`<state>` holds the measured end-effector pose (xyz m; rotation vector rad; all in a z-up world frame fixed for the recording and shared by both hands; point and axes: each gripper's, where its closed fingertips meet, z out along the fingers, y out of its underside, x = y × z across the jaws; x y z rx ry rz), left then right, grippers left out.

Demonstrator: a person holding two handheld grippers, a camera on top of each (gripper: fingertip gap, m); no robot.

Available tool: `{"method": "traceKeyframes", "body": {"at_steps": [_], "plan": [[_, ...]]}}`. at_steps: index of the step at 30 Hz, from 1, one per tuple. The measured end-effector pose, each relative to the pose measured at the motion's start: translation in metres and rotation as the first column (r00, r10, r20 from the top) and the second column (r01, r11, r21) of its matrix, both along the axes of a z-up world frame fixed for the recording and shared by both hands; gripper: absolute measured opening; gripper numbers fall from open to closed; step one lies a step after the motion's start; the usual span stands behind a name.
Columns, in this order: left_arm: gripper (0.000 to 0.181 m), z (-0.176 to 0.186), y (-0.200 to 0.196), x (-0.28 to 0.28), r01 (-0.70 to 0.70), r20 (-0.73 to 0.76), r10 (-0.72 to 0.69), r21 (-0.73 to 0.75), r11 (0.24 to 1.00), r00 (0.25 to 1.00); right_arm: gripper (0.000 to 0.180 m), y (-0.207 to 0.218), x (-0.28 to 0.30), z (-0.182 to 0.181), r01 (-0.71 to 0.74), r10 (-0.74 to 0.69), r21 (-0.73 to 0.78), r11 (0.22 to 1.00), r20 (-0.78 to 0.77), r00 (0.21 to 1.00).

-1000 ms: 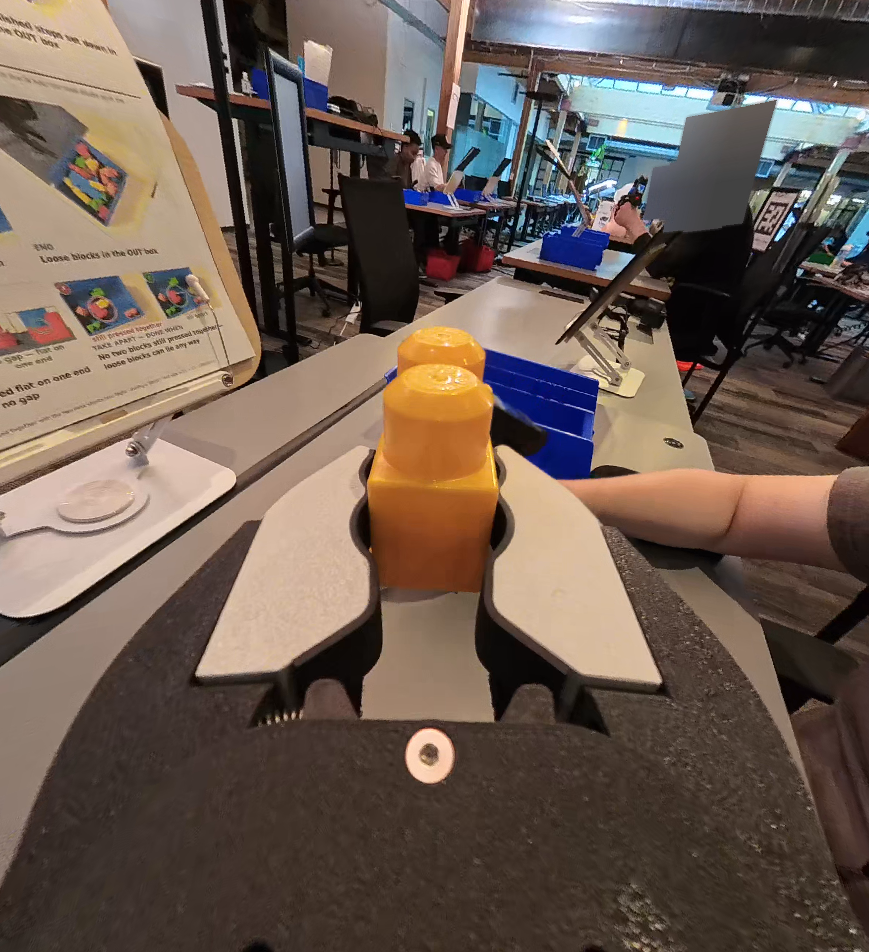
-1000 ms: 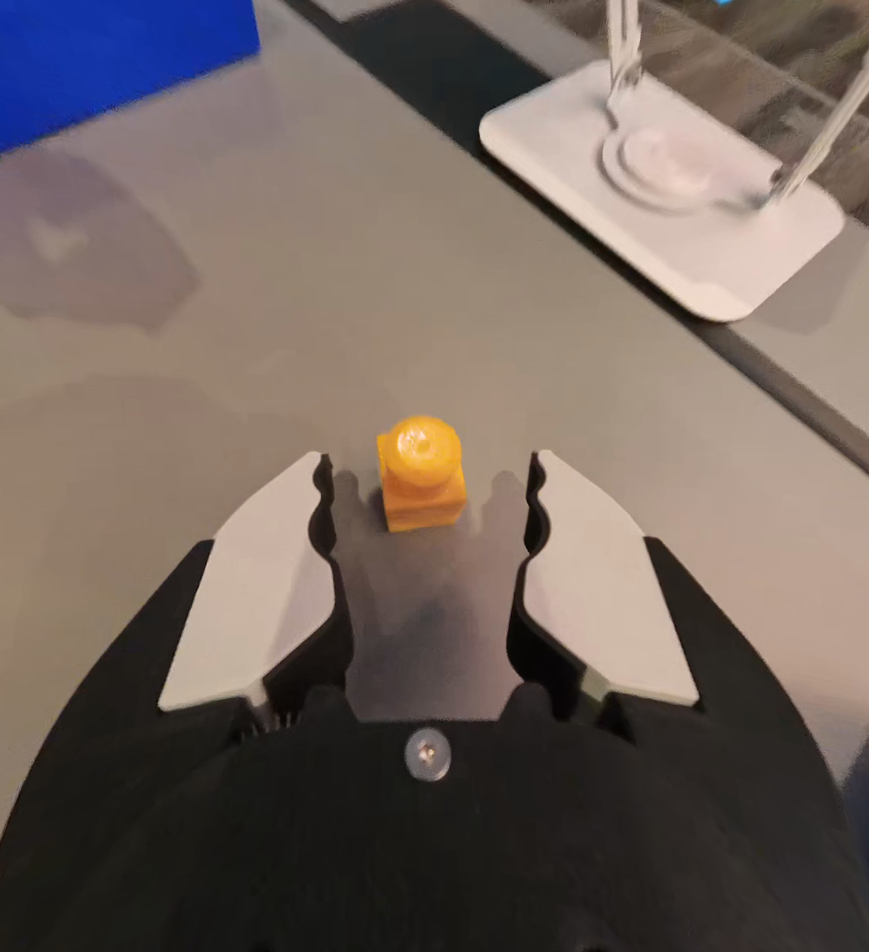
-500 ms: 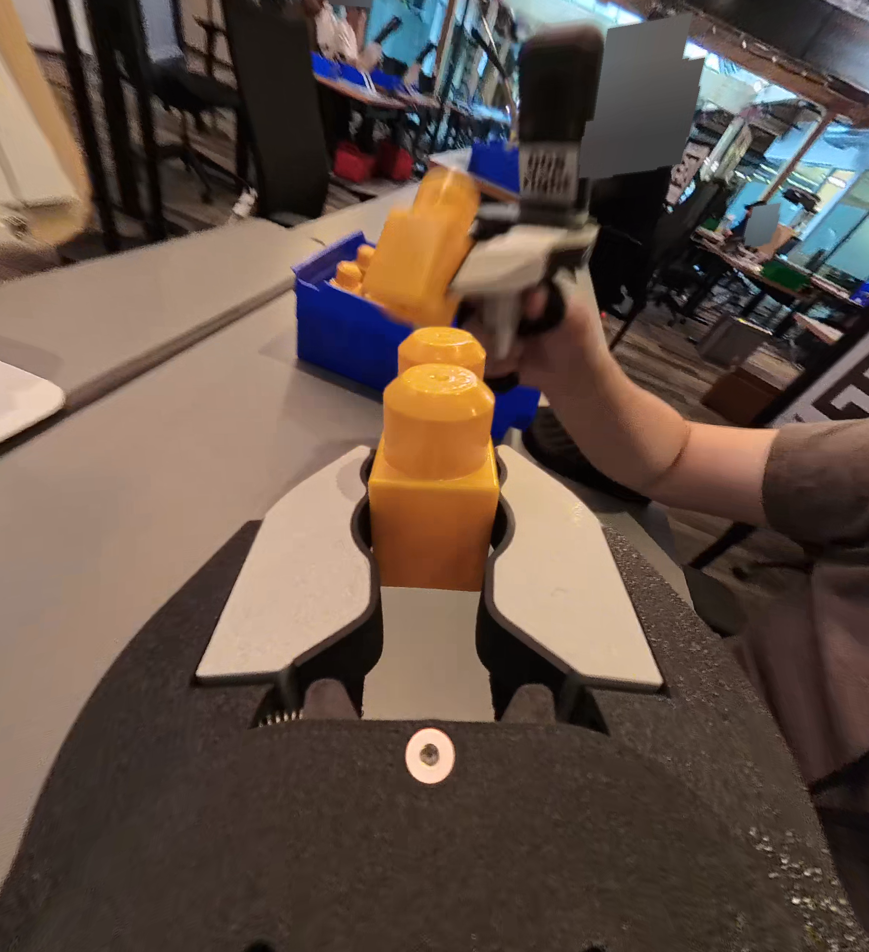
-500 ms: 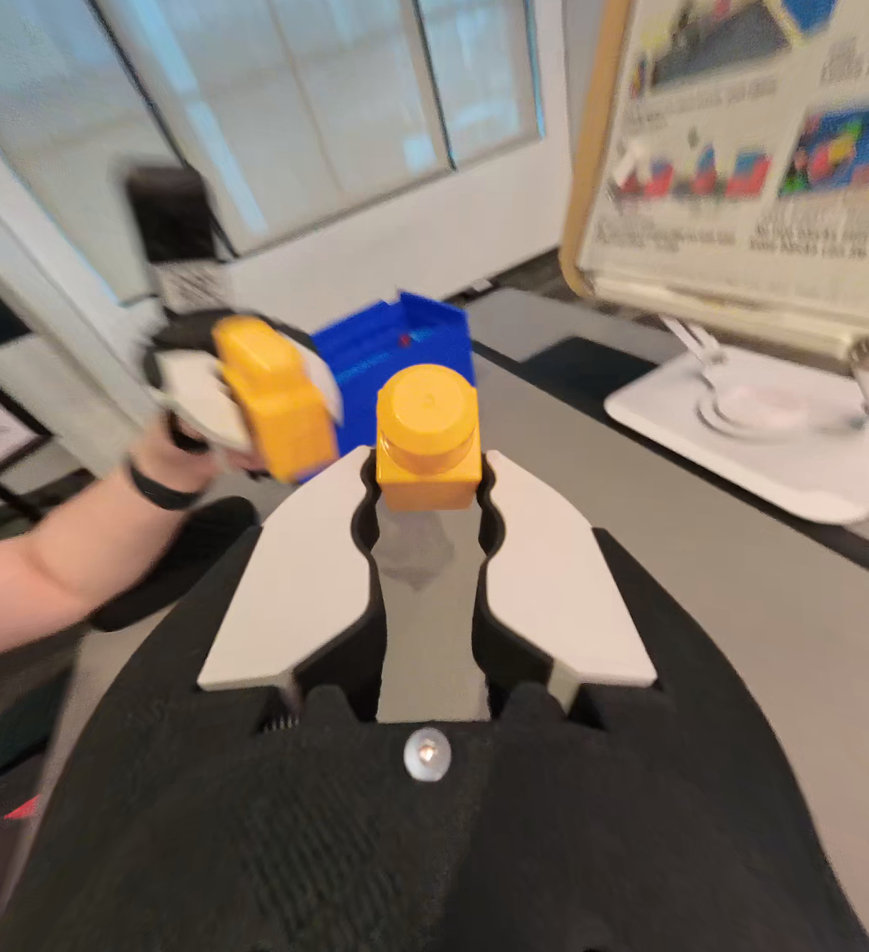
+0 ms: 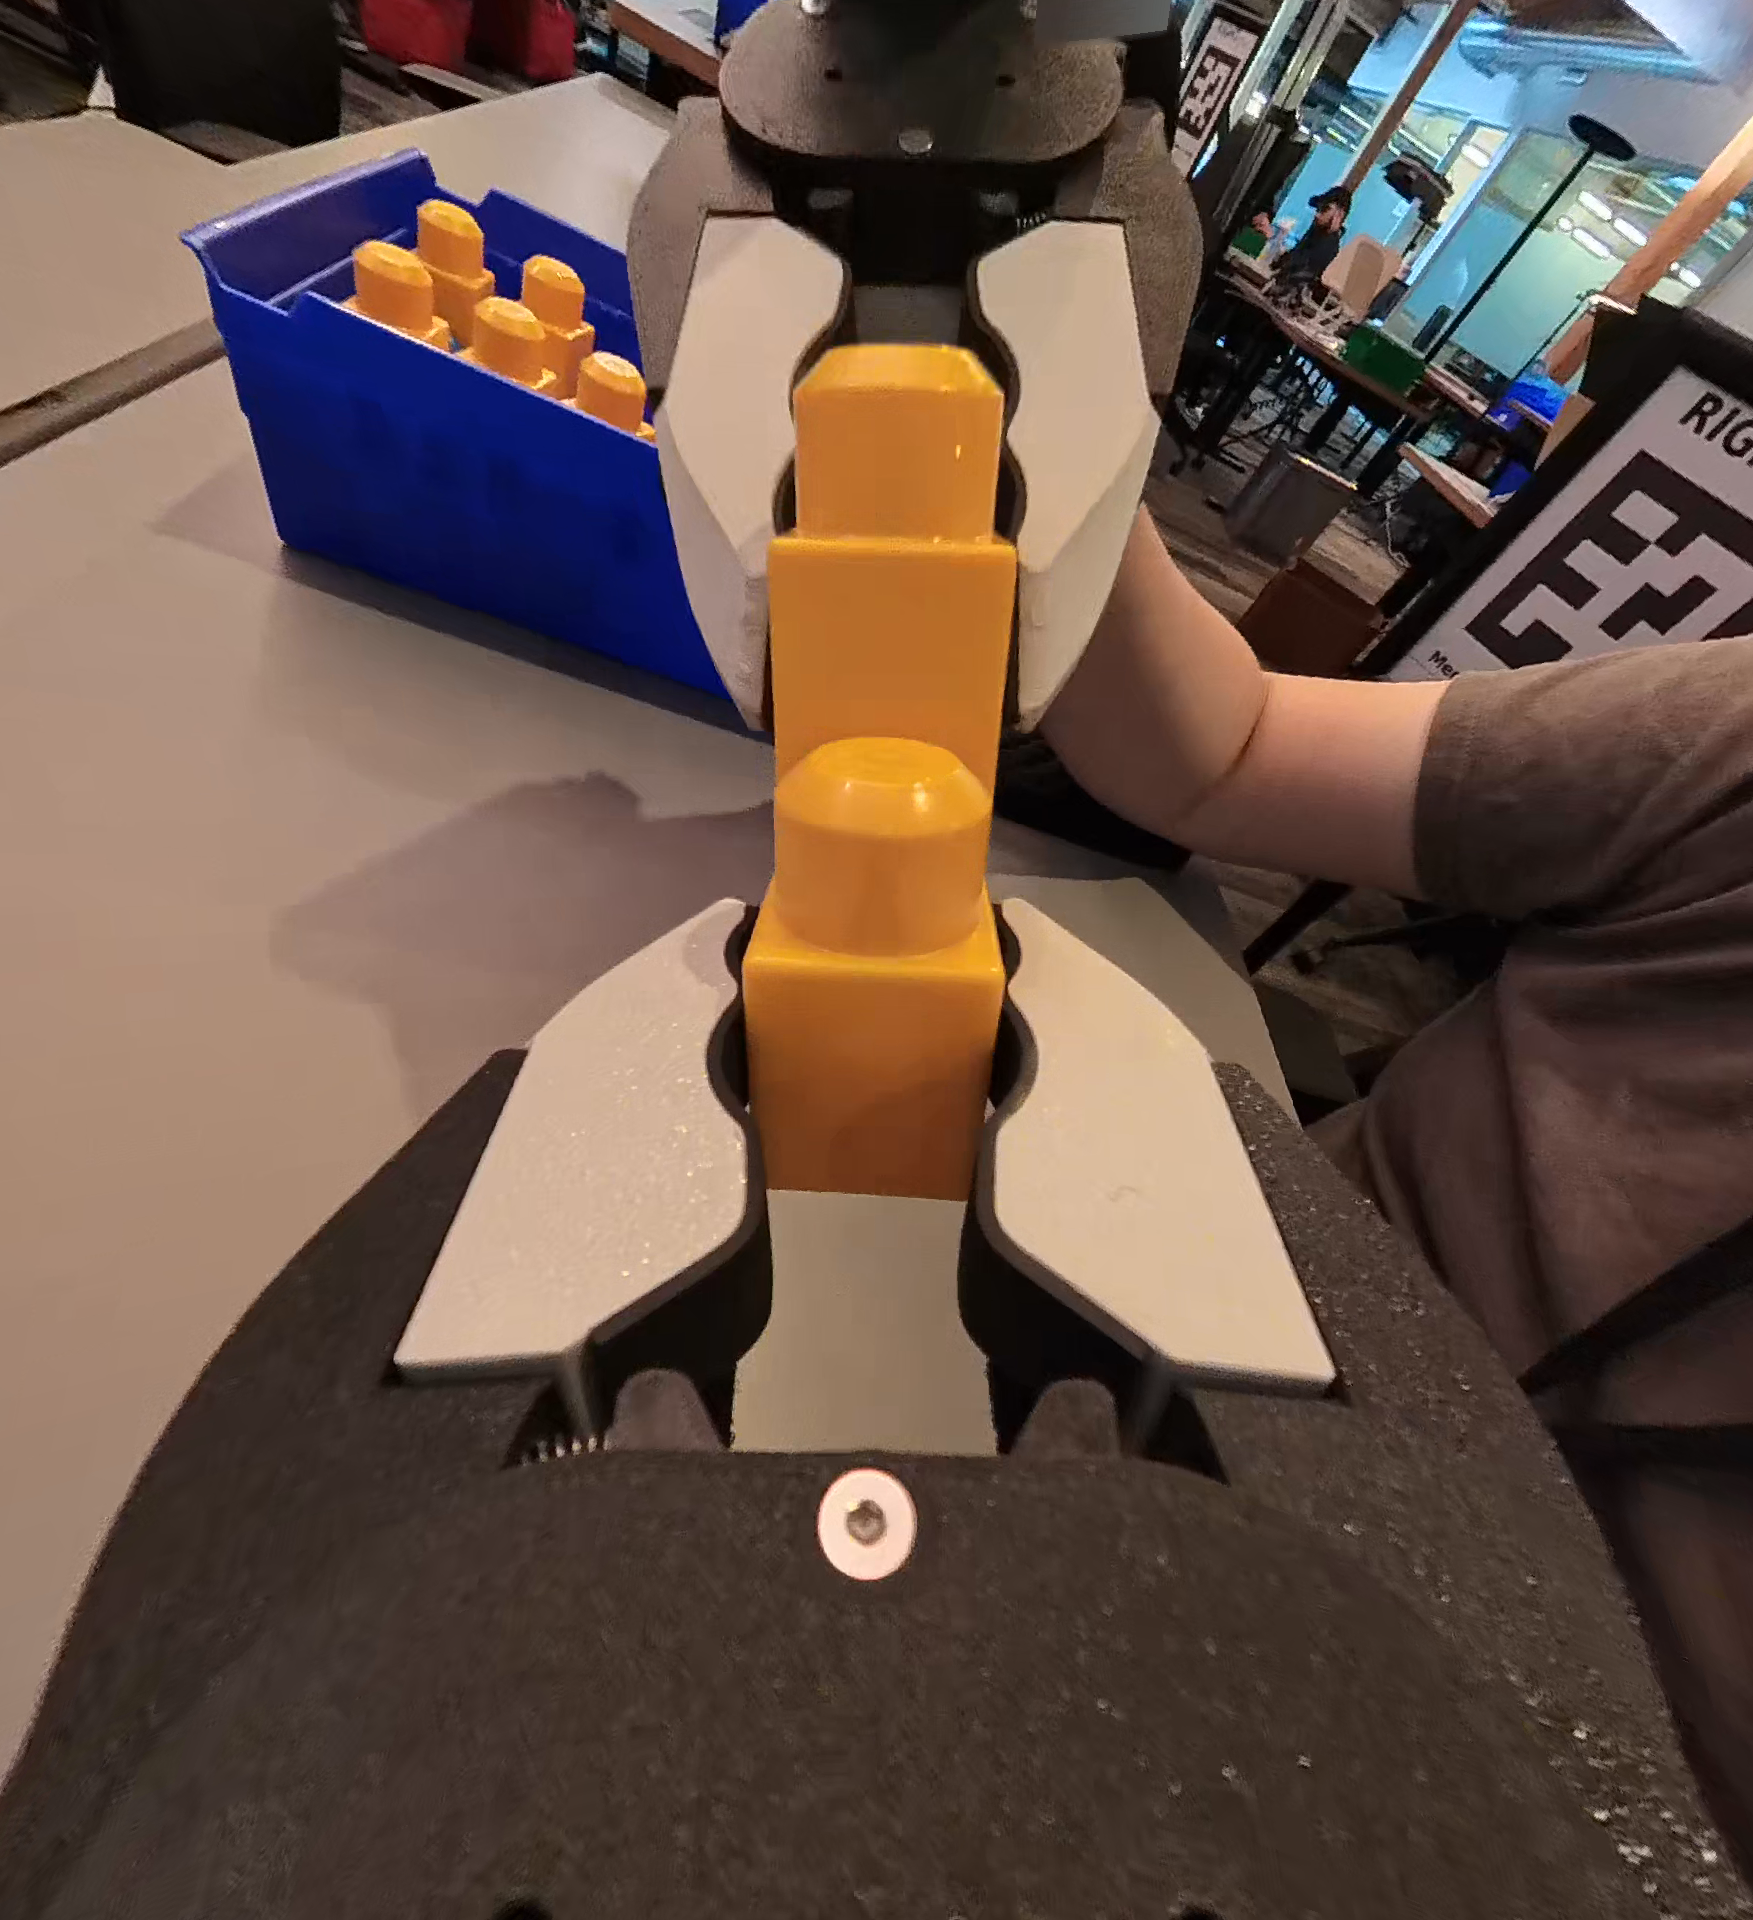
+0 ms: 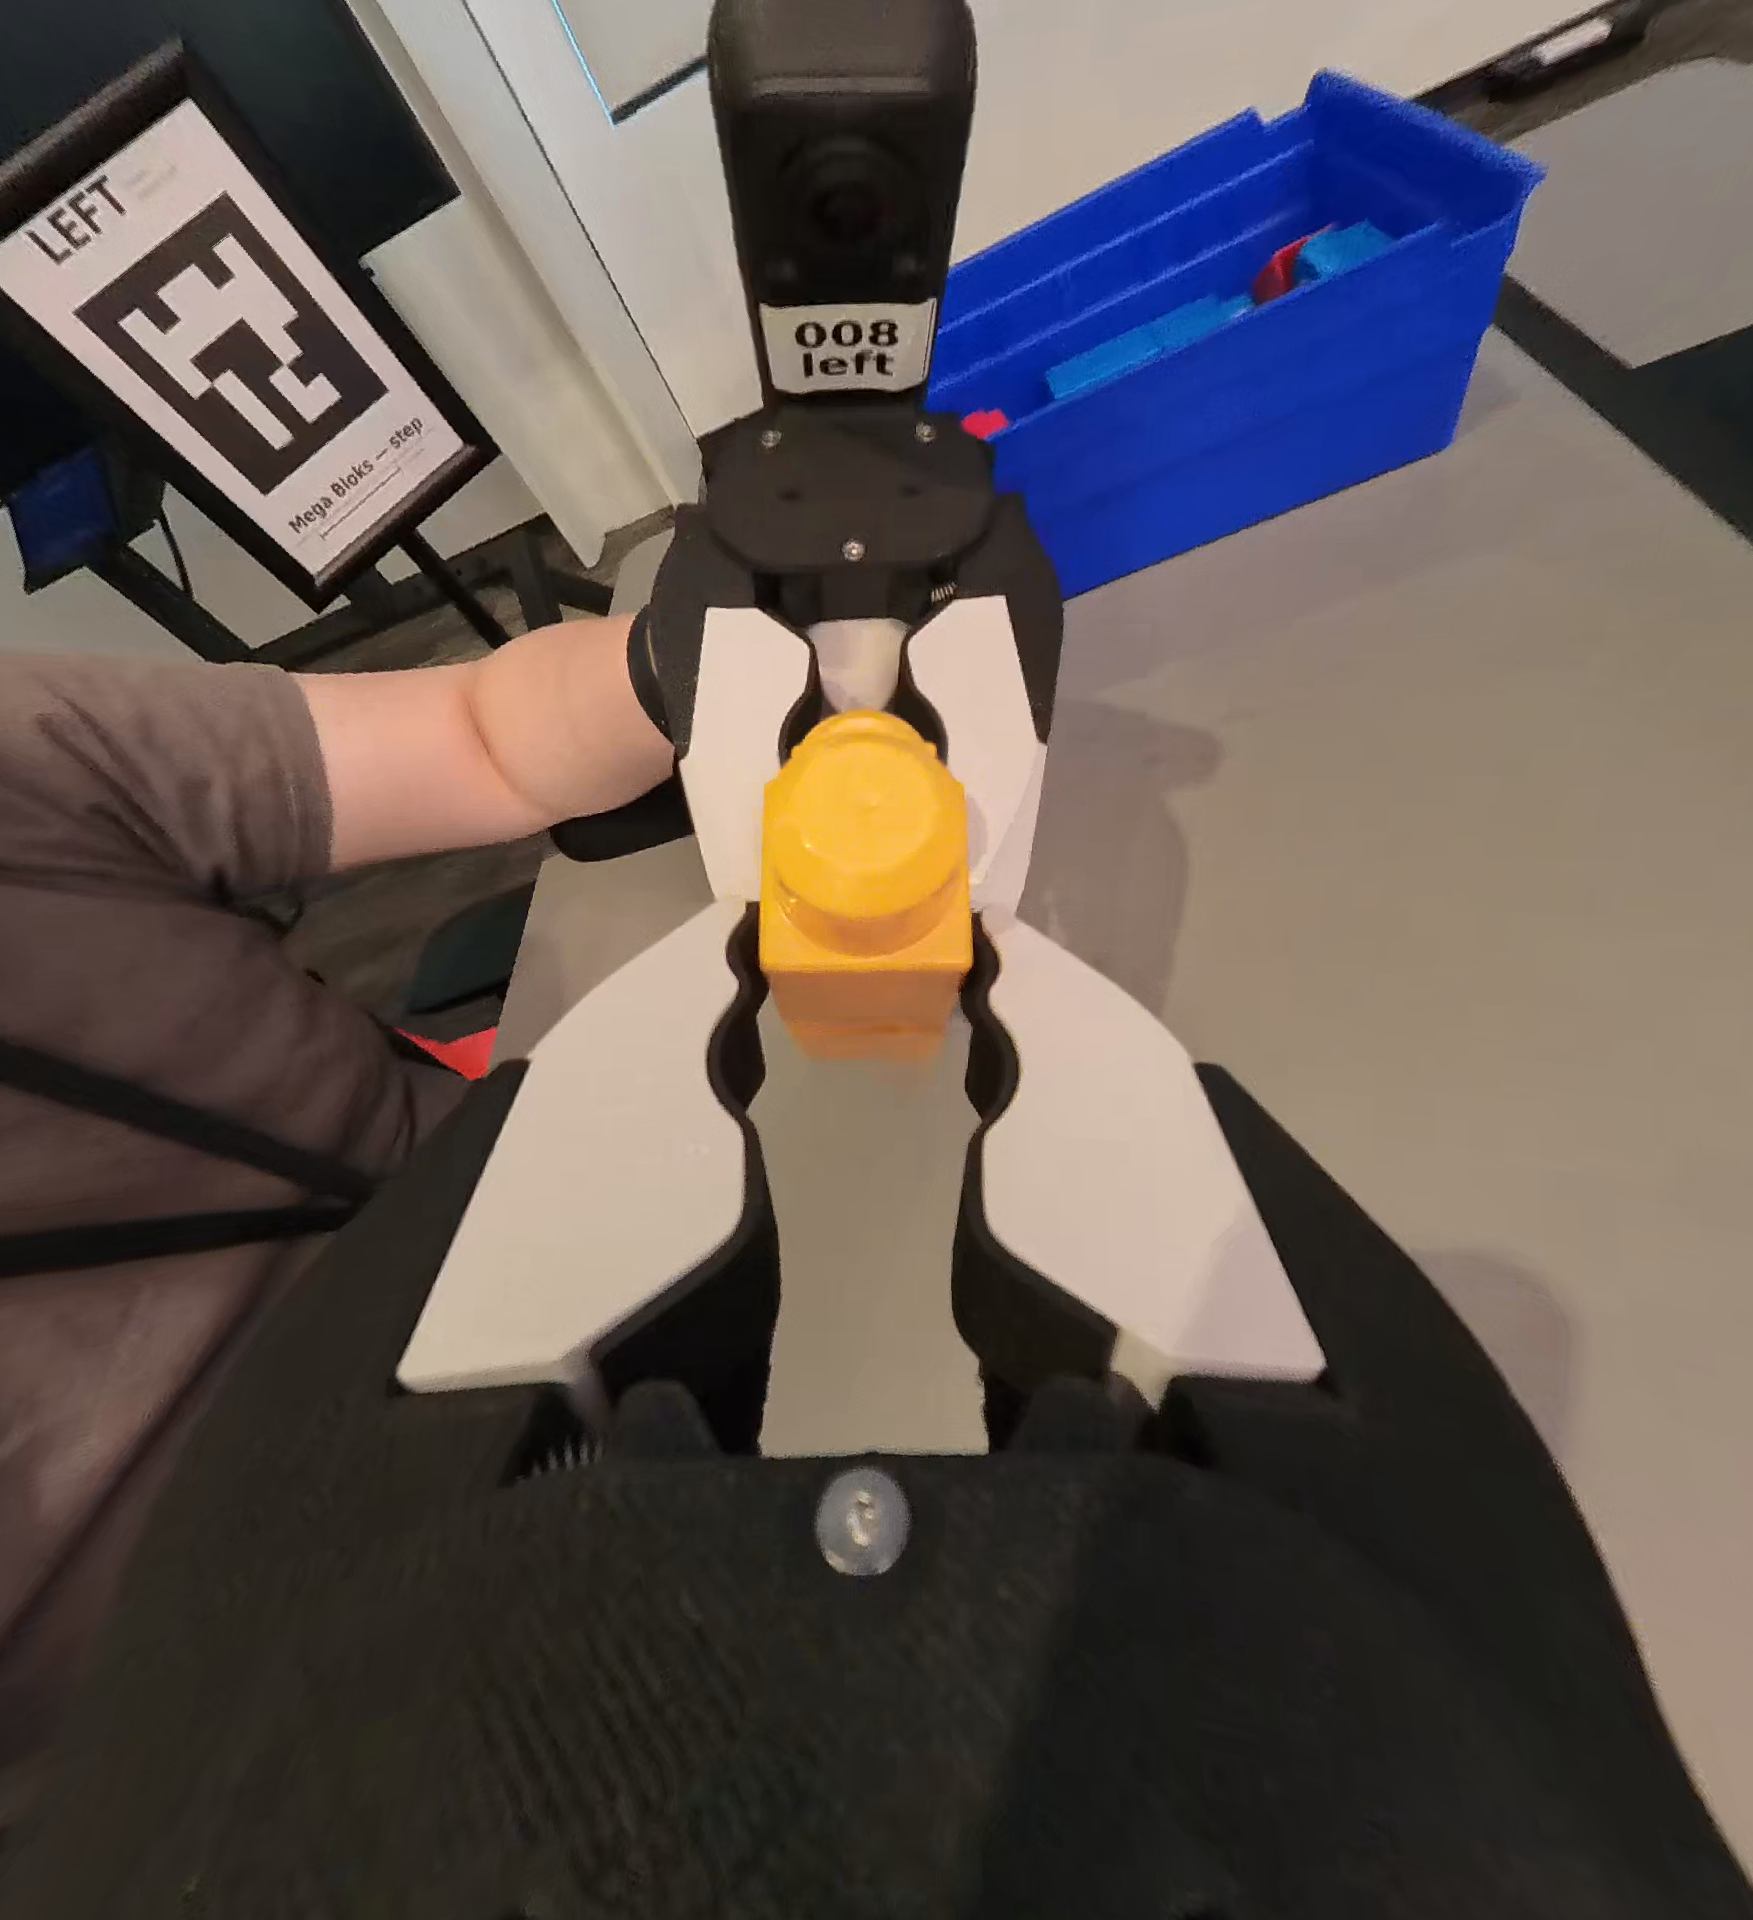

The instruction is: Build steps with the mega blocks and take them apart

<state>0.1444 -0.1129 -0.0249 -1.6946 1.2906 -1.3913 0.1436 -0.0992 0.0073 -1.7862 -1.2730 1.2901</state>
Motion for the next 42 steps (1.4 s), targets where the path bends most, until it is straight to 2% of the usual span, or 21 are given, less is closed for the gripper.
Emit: {"method": "traceKeyframes", "body": {"at_steps": [5,14,18,25,30,34,42], "plan": [[0.041,0.008,-0.001,0.001,-0.002,0.048,0.005,-0.047,0.999,0.999,0.037,0.001,-0.002,0.008,0.028,-0.032,-0.071,0.997,-0.064,0.997],[0.041,0.018,0.005,-0.002,-0.035,0.112,0.049,-0.123,0.992,0.992,0.037,0.01,-0.007,0.016,0.104,-0.111,-0.064,0.993,-0.132,0.985],[0.041,0.019,0.006,-0.001,-0.034,0.132,0.05,-0.125,0.992,0.99,0.037,0.013,-0.008,0.019,0.127,-0.132,-0.042,0.991,-0.141,0.981],[0.042,0.005,-0.001,0.006,-0.009,0.082,0.019,-0.129,0.992,0.996,0.037,0.015,-0.009,0.019,0.148,-0.153,-0.047,0.988,-0.143,0.978],[0.041,0.024,0.007,0.006,-0.063,0.199,0.094,-0.158,0.985,0.976,0.037,0.019,-0.006,0.028,0.178,-0.184,-0.048,0.983,-0.204,0.962],[0.041,0.03,0.004,0.005,-0.037,0.242,0.08,-0.179,0.983,0.967,0.037,0.017,-0.009,0.035,0.178,-0.185,-0.049,0.983,-0.255,0.949],[0.041,0.033,0.003,0.003,-0.044,0.236,0.08,-0.151,0.987,0.968,0.037,0.015,-0.011,0.036,0.169,-0.171,-0.033,0.985,-0.275,0.946]]}}
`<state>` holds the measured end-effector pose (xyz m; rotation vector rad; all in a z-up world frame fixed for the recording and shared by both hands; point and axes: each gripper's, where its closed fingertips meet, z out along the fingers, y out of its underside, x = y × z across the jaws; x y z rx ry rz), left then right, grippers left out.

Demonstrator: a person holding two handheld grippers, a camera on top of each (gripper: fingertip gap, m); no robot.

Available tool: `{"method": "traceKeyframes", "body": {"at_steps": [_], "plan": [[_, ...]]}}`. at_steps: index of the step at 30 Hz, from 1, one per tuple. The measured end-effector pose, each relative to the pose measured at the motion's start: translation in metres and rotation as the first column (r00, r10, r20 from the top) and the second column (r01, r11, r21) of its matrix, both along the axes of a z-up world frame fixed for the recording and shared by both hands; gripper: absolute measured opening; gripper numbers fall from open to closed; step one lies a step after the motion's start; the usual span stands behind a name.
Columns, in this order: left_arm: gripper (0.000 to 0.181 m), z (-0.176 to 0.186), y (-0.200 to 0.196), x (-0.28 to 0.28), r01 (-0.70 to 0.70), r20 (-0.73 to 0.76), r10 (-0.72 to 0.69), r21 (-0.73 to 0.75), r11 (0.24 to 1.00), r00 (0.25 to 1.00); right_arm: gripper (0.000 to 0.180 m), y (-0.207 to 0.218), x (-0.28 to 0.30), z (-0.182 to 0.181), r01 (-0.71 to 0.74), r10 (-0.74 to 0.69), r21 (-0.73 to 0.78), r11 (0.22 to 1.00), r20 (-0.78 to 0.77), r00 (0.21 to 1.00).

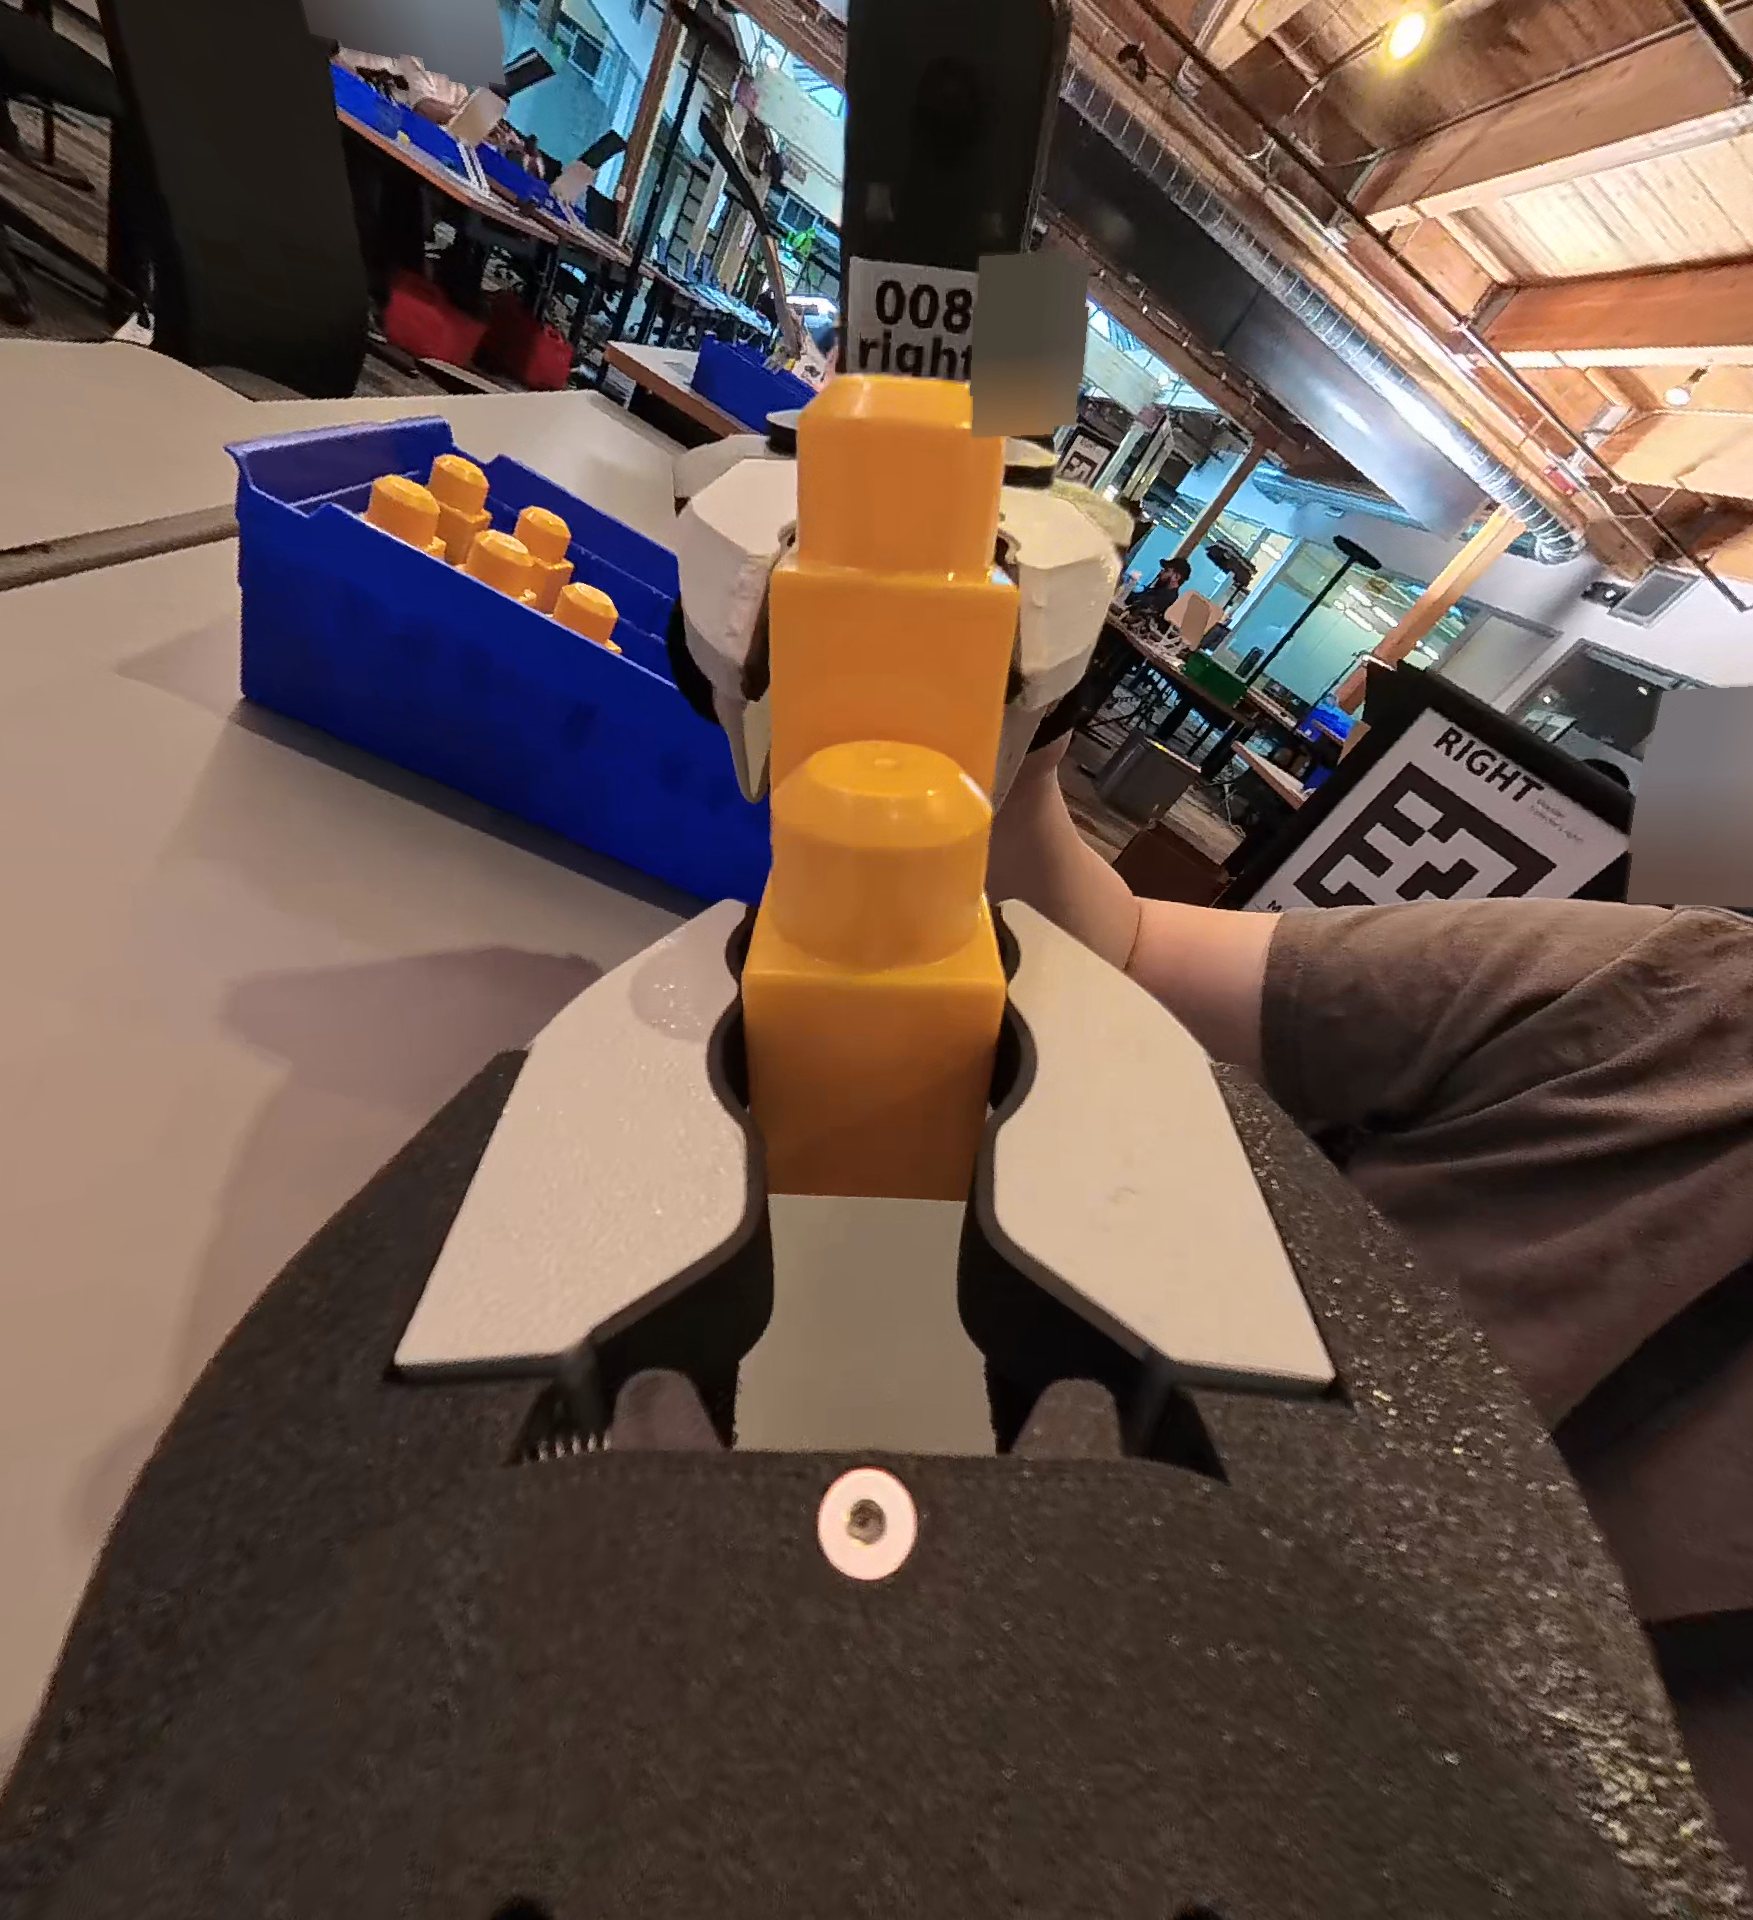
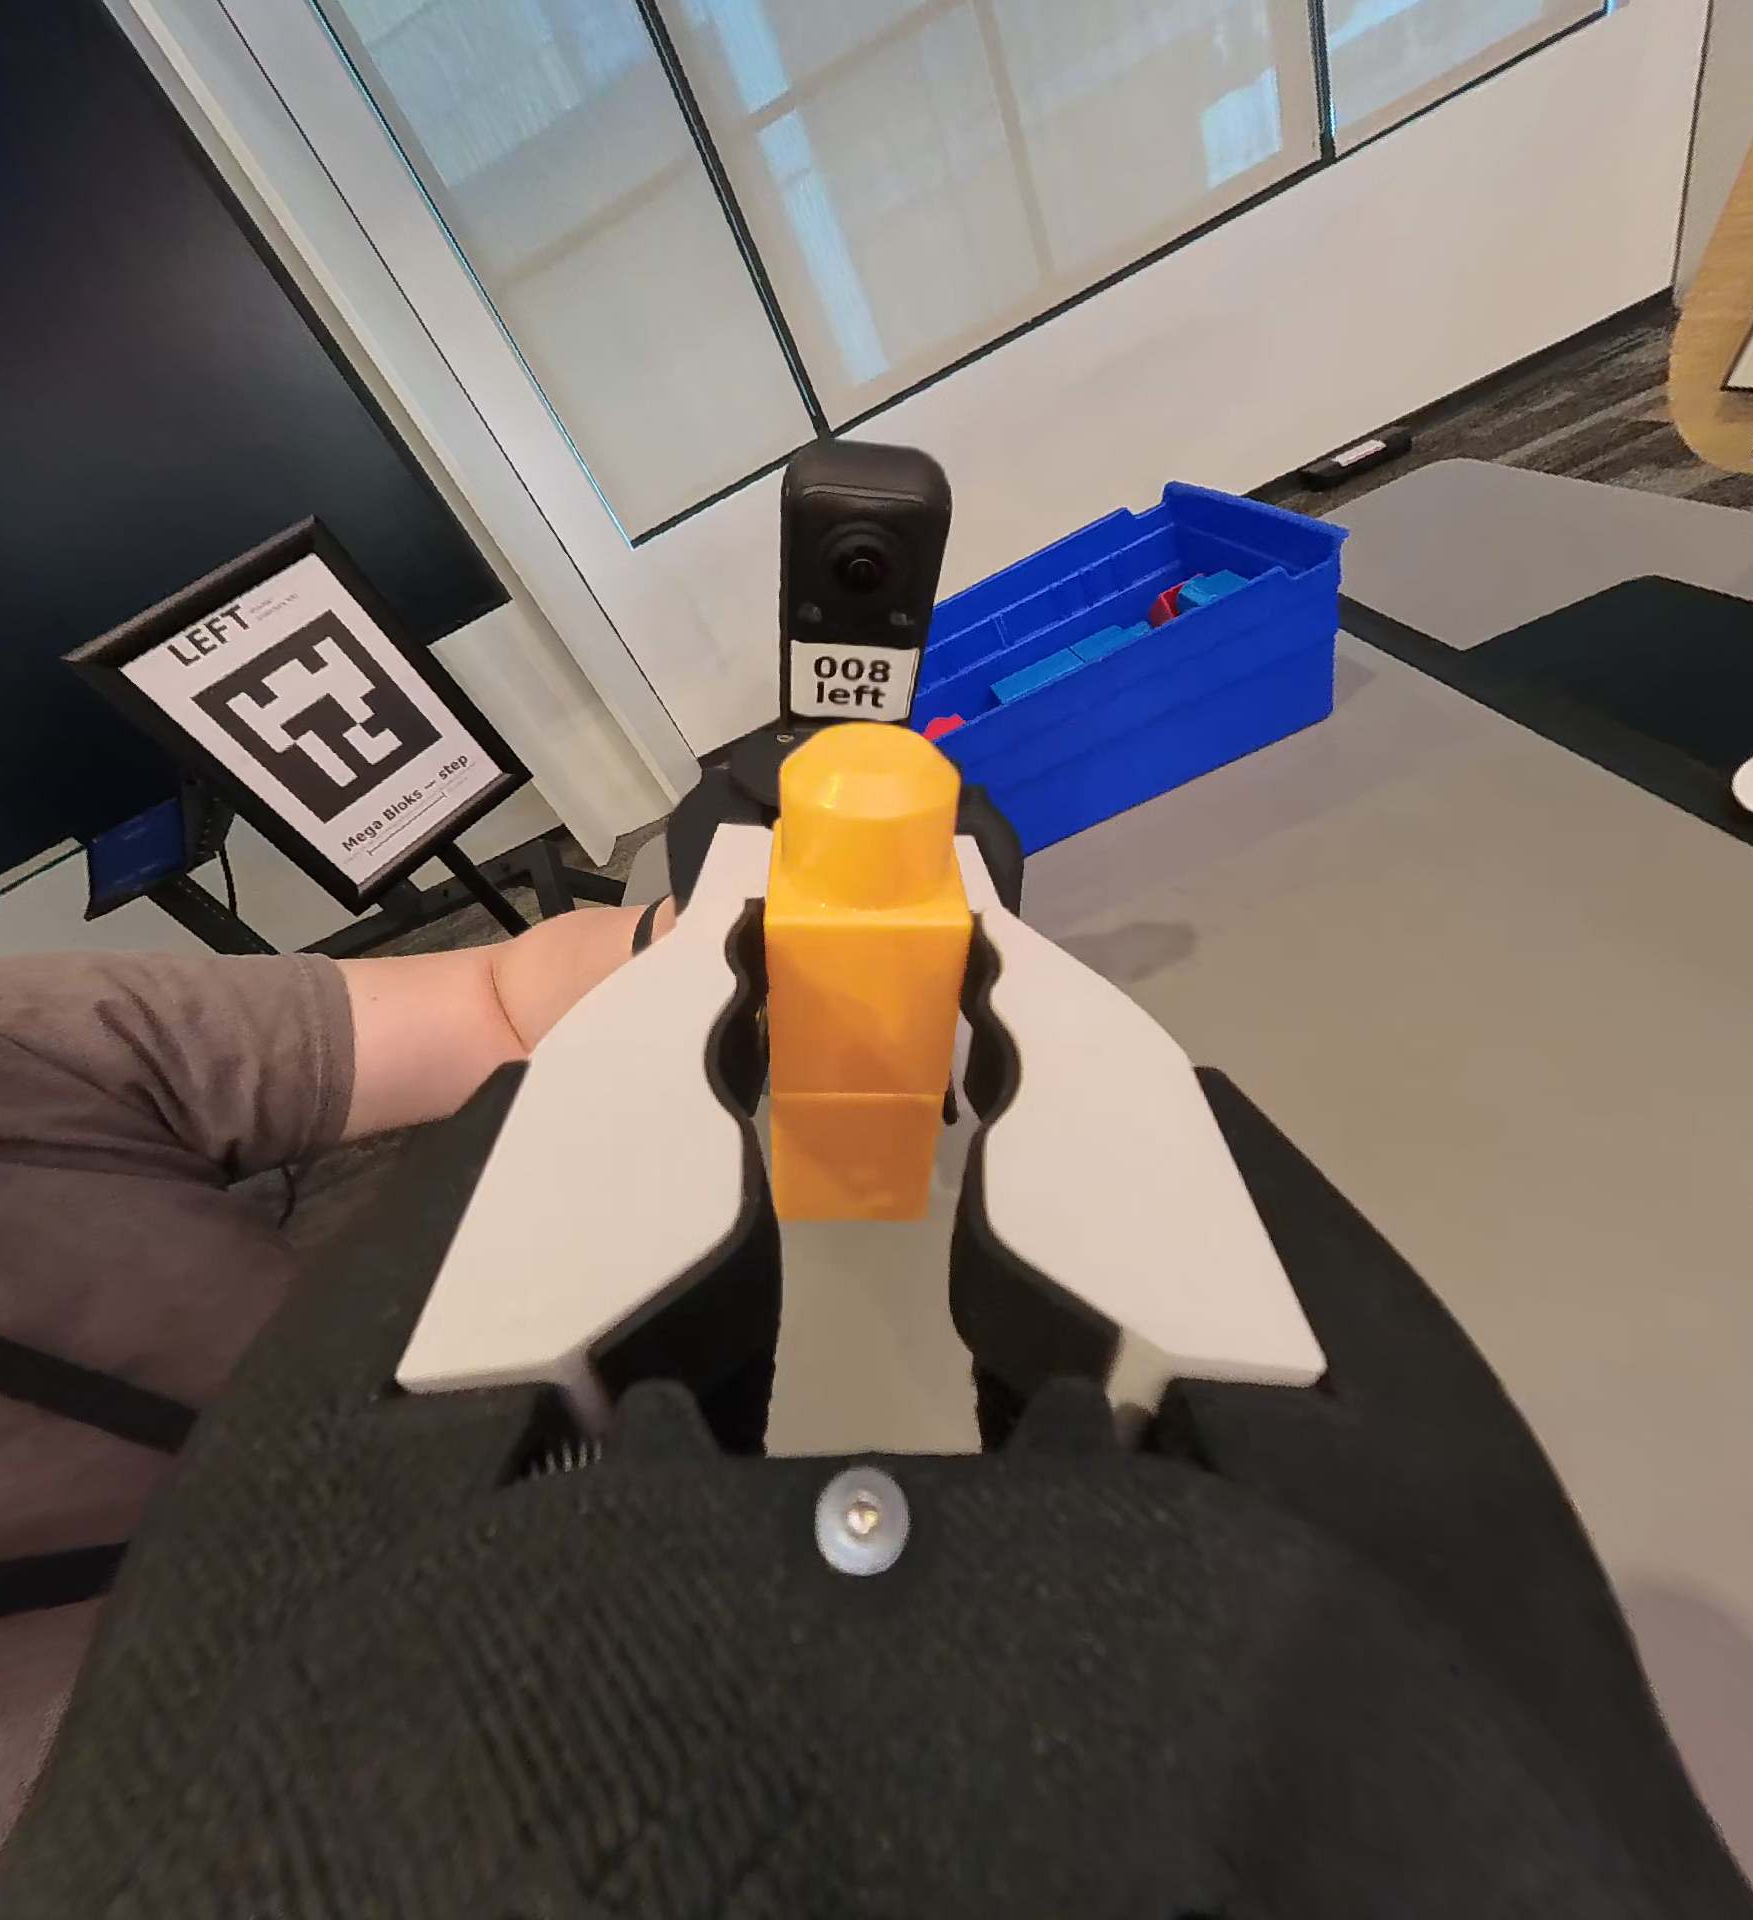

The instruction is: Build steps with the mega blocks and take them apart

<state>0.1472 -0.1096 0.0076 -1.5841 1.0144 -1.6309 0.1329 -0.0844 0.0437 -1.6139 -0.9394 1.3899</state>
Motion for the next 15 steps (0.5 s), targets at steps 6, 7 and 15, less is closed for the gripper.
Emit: {"method": "traceKeyframes", "body": {"at_steps": [6,7,15], "plan": [[0.041,0.003,-0.002,0.0,-0.007,-0.014,0.008,0.029,1.0,1.0,0.037,-0.003,0.0,0.005,0.007,-0.007,0.033,0.999,0.0,1.0],[0.041,0.002,-0.002,0.0,-0.009,-0.019,0.009,0.029,1.0,1.0,0.037,-0.003,0.0,0.004,0.007,-0.007,0.034,0.999,0.002,1.0],[0.041,0.009,-0.005,-0.003,0.047,0.004,-0.047,0.032,0.998,0.999,0.037,-0.005,-0.002,0.012,-0.016,0.02,0.071,0.997,-0.055,0.998]]}}
